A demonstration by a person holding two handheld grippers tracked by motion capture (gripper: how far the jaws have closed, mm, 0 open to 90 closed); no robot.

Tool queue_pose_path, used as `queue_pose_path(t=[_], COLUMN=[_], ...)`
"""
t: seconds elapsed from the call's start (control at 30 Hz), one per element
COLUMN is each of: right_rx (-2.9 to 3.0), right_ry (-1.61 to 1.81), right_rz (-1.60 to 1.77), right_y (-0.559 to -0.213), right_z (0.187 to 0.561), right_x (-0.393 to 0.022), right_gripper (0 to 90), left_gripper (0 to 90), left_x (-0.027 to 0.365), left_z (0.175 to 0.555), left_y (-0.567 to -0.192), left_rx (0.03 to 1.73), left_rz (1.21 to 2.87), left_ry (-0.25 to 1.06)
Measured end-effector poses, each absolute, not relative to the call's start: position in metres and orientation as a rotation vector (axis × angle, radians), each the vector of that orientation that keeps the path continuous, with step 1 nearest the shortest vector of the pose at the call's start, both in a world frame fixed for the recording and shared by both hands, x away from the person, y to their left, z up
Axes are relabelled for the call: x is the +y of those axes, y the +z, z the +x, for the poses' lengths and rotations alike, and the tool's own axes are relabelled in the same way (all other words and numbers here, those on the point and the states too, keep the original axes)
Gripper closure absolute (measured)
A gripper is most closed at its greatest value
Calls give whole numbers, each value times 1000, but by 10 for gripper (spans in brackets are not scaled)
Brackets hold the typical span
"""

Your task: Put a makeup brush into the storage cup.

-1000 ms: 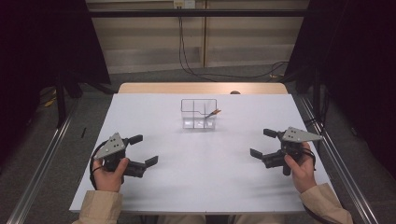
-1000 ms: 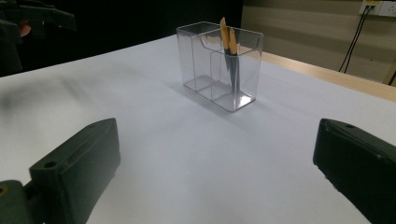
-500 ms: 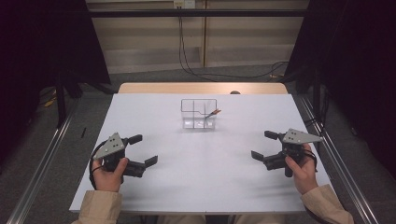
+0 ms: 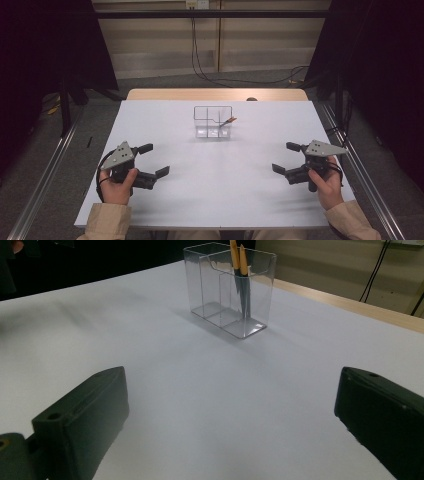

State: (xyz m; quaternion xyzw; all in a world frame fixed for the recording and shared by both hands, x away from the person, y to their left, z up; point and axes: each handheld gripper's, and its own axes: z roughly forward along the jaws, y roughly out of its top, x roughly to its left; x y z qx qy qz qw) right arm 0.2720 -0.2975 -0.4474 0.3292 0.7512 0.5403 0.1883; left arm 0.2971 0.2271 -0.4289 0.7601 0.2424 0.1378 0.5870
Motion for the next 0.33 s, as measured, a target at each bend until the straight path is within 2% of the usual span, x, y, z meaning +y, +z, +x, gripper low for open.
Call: queue_pose_path(t=[0.33], right_rx=[2113], right_ry=[1504], right_rz=[937], right_y=[-449], right_z=[270], right_x=[-302], right_gripper=[3], left_gripper=[7], left_x=[224], left_z=[298], left_y=[-428], left_rx=[558], left_rz=[1773], left_ry=[318])
